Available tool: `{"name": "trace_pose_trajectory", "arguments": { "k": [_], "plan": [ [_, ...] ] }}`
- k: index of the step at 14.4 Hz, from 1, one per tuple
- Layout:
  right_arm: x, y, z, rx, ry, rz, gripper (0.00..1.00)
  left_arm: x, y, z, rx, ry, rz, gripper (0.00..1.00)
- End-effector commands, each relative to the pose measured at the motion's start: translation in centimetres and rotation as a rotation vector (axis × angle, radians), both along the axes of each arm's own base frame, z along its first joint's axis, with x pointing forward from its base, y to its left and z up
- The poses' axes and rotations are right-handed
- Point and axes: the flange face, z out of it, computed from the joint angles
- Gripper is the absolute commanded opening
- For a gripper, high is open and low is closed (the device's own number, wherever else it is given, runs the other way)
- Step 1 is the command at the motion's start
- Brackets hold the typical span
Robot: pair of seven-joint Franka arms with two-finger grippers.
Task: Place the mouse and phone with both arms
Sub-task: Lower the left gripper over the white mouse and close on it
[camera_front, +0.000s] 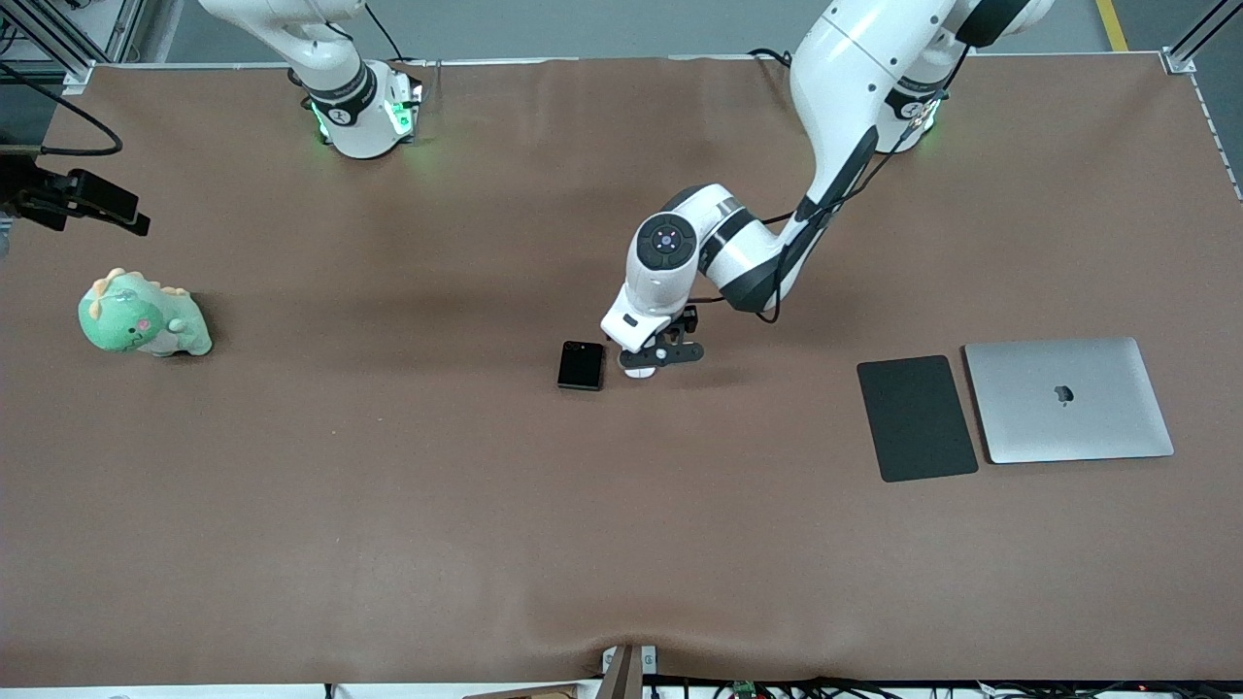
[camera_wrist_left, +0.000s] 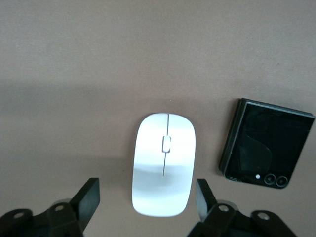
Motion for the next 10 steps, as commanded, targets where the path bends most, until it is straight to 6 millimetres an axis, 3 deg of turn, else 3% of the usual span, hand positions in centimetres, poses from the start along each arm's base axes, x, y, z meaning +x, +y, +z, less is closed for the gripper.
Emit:
{"name": "trace_pose_trajectory", "arguments": {
  "k": [1, 7, 10],
  "plan": [
    [-0.2, -0.8, 0.5, 0.014, -0.004, -0.010, 1.00, 0.0, -1.1, -1.1, -0.007, -0.034, 0.001, 0.85],
    [1.6, -1.5, -0.5, 0.013, 0.003, -0.022, 1.00, 0.2, -2.1, -3.4, 0.001, -0.049, 0.003, 0.78],
    [2.0, -2.3, -3.0, 0.017, 0.069, -0.036, 1.00, -0.1, -2.3, -3.9, 0.006, -0.047, -0.001, 0.66]
  ]
}}
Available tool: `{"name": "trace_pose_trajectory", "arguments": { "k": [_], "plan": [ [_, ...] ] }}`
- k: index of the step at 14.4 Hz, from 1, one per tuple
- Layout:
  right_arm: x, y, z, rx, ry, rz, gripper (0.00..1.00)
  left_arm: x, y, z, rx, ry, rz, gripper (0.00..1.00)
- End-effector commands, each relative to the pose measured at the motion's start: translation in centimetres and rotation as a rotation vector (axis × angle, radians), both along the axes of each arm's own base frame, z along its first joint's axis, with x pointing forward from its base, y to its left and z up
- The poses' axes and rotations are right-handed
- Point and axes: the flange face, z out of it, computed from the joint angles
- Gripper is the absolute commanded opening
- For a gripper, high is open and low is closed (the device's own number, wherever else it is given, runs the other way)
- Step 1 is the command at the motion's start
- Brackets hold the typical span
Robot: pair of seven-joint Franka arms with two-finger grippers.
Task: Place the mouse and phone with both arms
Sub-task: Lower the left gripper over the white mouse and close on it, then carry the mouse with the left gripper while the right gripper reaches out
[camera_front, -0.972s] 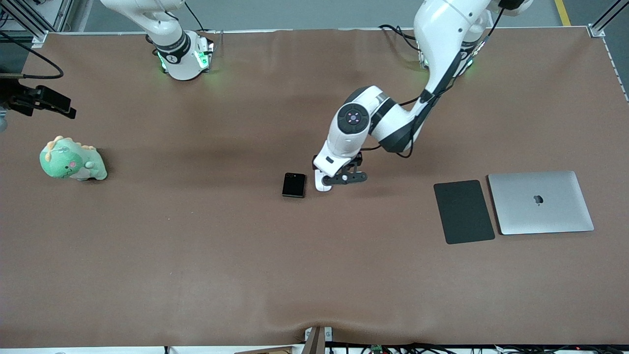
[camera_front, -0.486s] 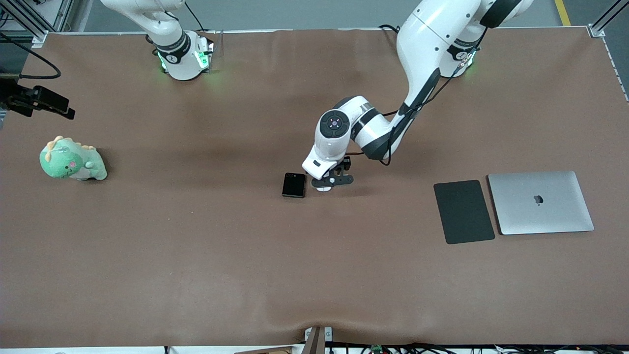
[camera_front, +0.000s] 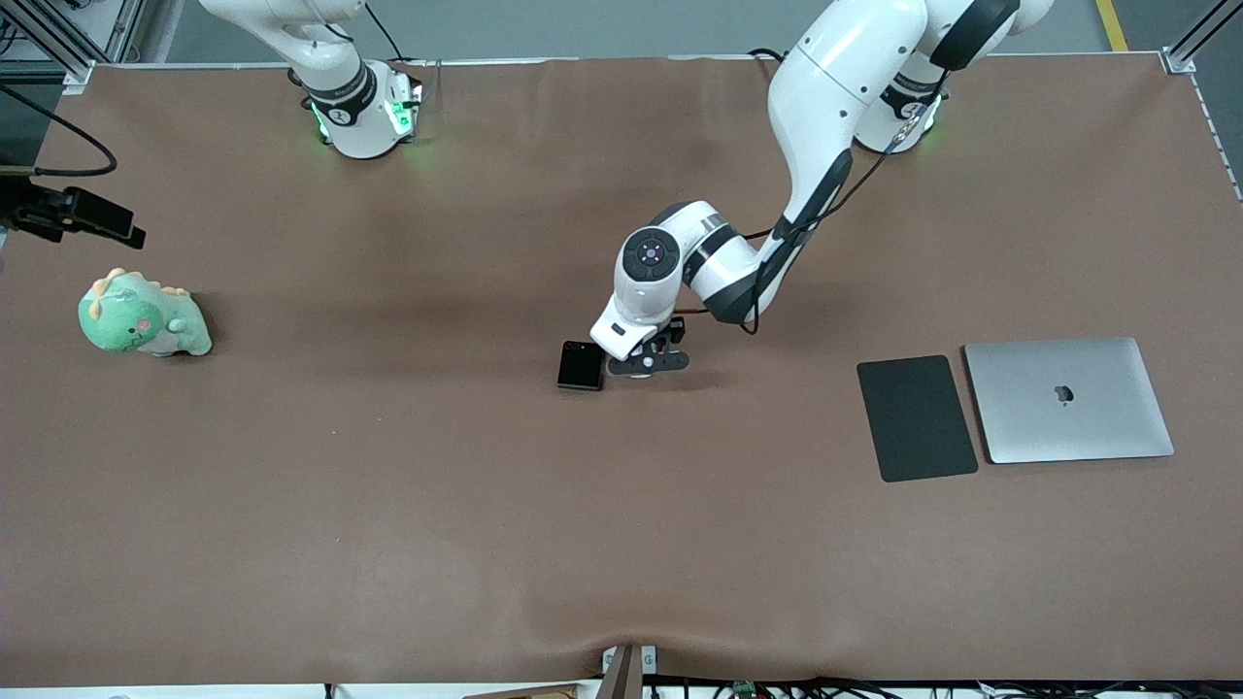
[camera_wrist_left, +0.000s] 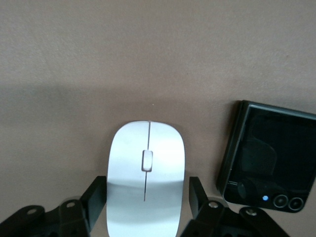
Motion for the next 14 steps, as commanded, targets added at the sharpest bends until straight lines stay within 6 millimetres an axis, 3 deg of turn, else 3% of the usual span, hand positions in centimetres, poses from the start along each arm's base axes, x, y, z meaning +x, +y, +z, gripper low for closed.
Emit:
{"name": "trace_pose_trajectory", "arguments": {
  "k": [1, 5, 11, 14],
  "plan": [
    [0.8, -1.2, -1.1, 0.016, 0.031, -0.014, 1.00, 0.2, -0.7, -0.2, 0.004, -0.033, 0.014, 0.58],
    [1.8, -1.2, -2.5, 0.017, 0.040, -0.015, 1.00, 0.9, -0.3, 0.6, -0.002, -0.045, 0.021, 0.31],
    [3.0, -0.5, -5.2, 0.060, 0.082, -0.020, 1.00, 6.6, 4.8, 5.8, 0.004, -0.124, 0.093, 0.27],
    [4.6, 0.1, -8.2, 0.148, 0.100, -0.039, 1.00, 10.1, 9.6, 10.0, 0.015, -0.140, 0.136, 0.27]
  ]
}}
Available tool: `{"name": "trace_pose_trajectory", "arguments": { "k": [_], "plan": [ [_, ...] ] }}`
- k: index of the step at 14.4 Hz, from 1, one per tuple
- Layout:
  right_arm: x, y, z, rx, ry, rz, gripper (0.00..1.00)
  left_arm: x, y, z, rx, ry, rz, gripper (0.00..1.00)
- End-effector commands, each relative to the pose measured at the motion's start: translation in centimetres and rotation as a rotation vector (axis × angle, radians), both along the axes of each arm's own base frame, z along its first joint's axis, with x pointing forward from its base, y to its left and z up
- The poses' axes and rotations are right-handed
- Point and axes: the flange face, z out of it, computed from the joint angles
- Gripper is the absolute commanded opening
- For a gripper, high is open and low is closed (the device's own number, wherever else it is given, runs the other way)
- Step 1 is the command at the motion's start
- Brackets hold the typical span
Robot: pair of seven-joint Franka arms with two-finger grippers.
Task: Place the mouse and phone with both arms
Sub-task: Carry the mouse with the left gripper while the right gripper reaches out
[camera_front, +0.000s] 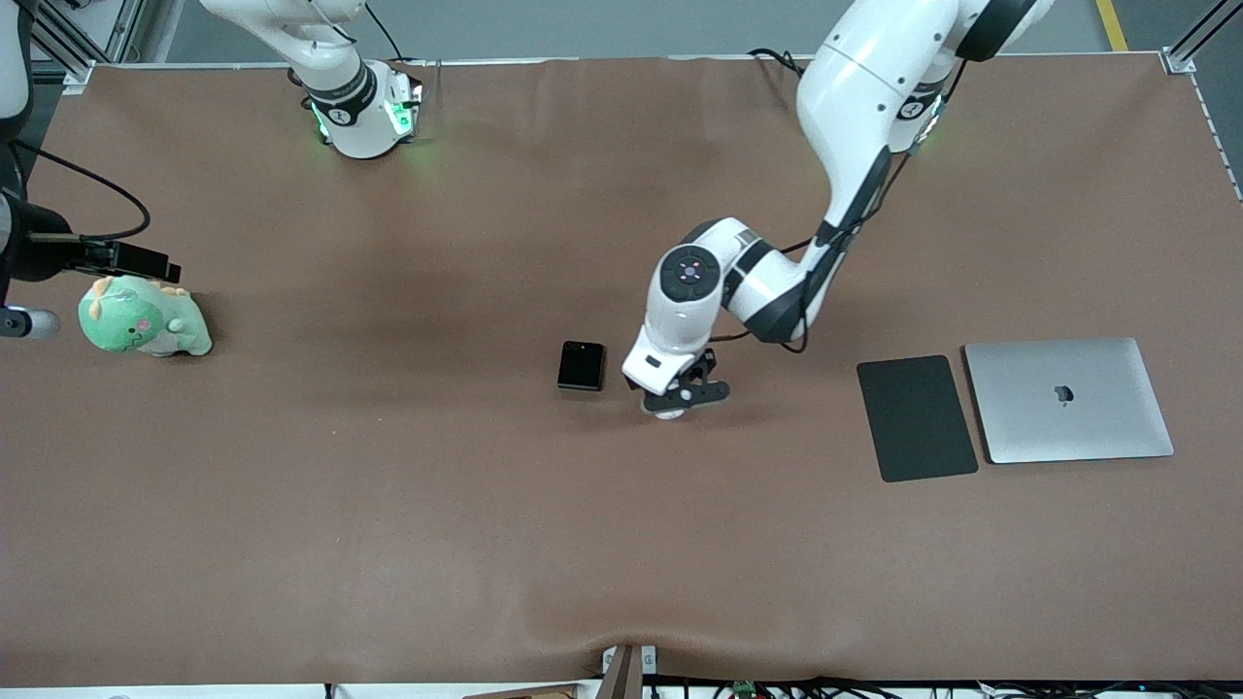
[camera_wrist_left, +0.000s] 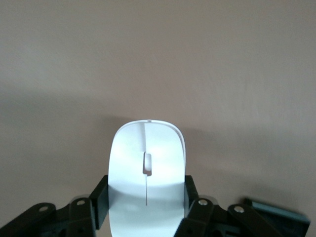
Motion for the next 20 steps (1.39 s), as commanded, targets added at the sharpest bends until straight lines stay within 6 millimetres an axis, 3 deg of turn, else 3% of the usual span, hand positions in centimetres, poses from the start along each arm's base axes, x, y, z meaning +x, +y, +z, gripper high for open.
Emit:
{"name": "trace_pose_trajectory", "arguments": {
  "k": [1, 4, 9, 11, 14, 16, 20],
  "plan": [
    [1.9, 0.7, -2.6, 0.082, 0.010, -0.024, 1.00, 2.9, 5.4, 4.8, 0.037, -0.018, 0.020, 0.27],
    [2.9, 2.6, -4.9, 0.062, 0.053, -0.088, 1.00, 5.6, 11.2, 6.5, 0.060, 0.005, 0.005, 0.27],
    [4.5, 4.3, -8.4, 0.066, 0.084, -0.064, 1.00, 8.3, 22.3, 5.5, 0.114, 0.088, -0.020, 0.29],
    [5.5, 8.1, -8.4, 0.065, 0.000, -0.029, 1.00, 8.8, 26.3, 4.8, 0.122, 0.110, -0.032, 0.29],
    [5.9, 12.5, -11.0, 0.061, 0.017, 0.035, 1.00, 8.2, 32.5, 2.7, 0.135, 0.169, -0.047, 0.29],
    [5.9, 14.4, -12.0, 0.061, 0.027, 0.054, 1.00, 7.1, 33.7, 1.6, 0.145, 0.194, -0.044, 0.29],
    [6.4, 20.6, -14.2, 0.128, 0.006, -0.017, 1.00, 6.1, 35.6, -0.3, 0.140, 0.207, -0.027, 0.29]
  ]
}}
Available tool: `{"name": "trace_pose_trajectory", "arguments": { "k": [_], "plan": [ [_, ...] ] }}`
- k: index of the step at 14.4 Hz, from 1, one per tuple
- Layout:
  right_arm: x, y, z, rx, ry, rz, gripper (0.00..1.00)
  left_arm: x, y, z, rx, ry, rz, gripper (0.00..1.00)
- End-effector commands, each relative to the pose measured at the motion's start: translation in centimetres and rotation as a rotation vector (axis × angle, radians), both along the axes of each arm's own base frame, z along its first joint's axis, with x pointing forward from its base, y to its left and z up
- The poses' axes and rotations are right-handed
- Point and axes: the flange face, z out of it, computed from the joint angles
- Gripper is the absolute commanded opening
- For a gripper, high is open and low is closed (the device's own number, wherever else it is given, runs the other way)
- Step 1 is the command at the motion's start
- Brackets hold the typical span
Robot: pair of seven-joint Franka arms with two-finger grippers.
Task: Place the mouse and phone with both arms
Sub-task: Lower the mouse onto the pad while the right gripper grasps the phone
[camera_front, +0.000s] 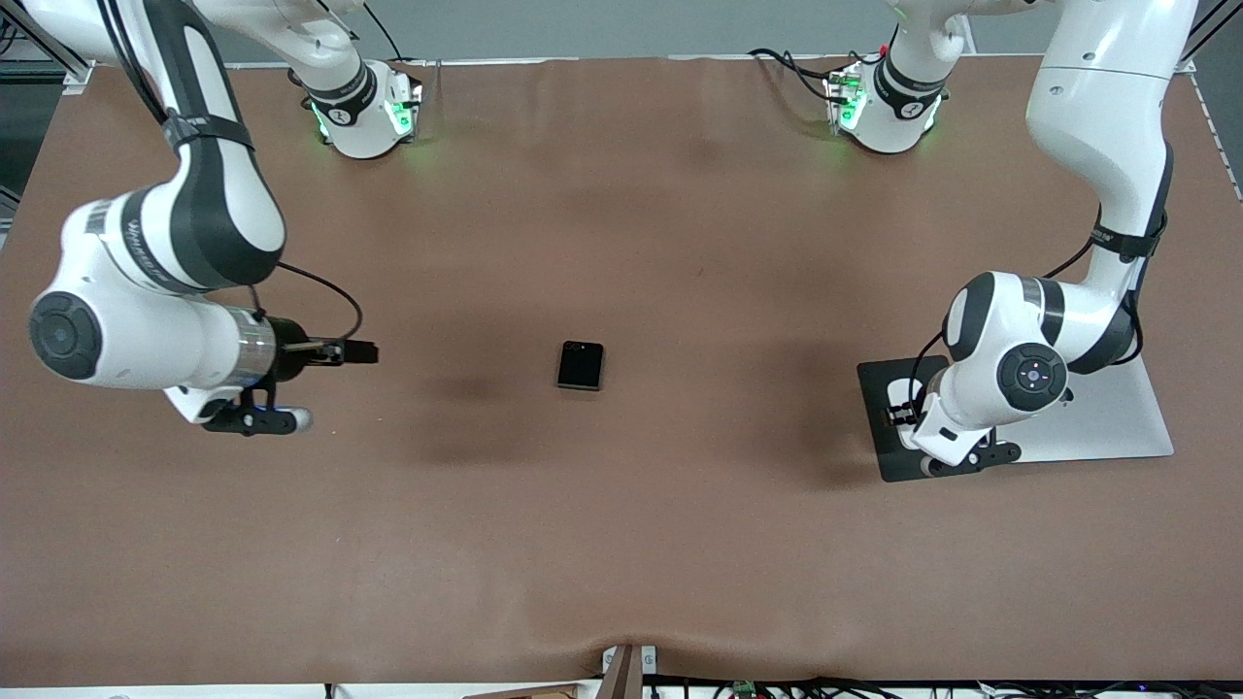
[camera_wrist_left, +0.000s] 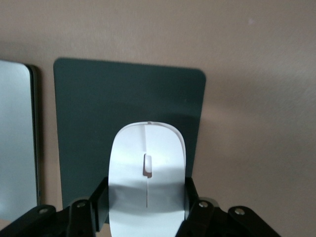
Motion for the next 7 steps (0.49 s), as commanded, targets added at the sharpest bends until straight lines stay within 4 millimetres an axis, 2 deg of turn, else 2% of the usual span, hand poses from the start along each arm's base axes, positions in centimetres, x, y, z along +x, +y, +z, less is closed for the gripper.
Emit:
{"name": "trace_pose_trajectory", "arguments": {
  "k": [1, 3, 5, 7],
  "plan": [
    [0.2, 4.6, -1.6, 0.003, 0.002, -0.051, 1.00, -1.4, 0.8, -0.3, 0.008, -0.030, -0.011, 0.29],
    [0.0, 6.7, -3.6, -0.011, 0.019, -0.047, 1.00, -1.5, 1.1, -1.0, 0.002, -0.042, -0.022, 0.29],
    [-0.3, 9.8, -6.0, -0.017, 0.009, -0.024, 1.00, -1.3, 2.3, -1.3, 0.001, -0.045, -0.042, 0.29],
    [-0.5, 12.1, -7.3, -0.014, -0.014, -0.004, 1.00, -1.2, 2.3, -2.0, -0.002, -0.047, -0.055, 0.29]
  ]
}}
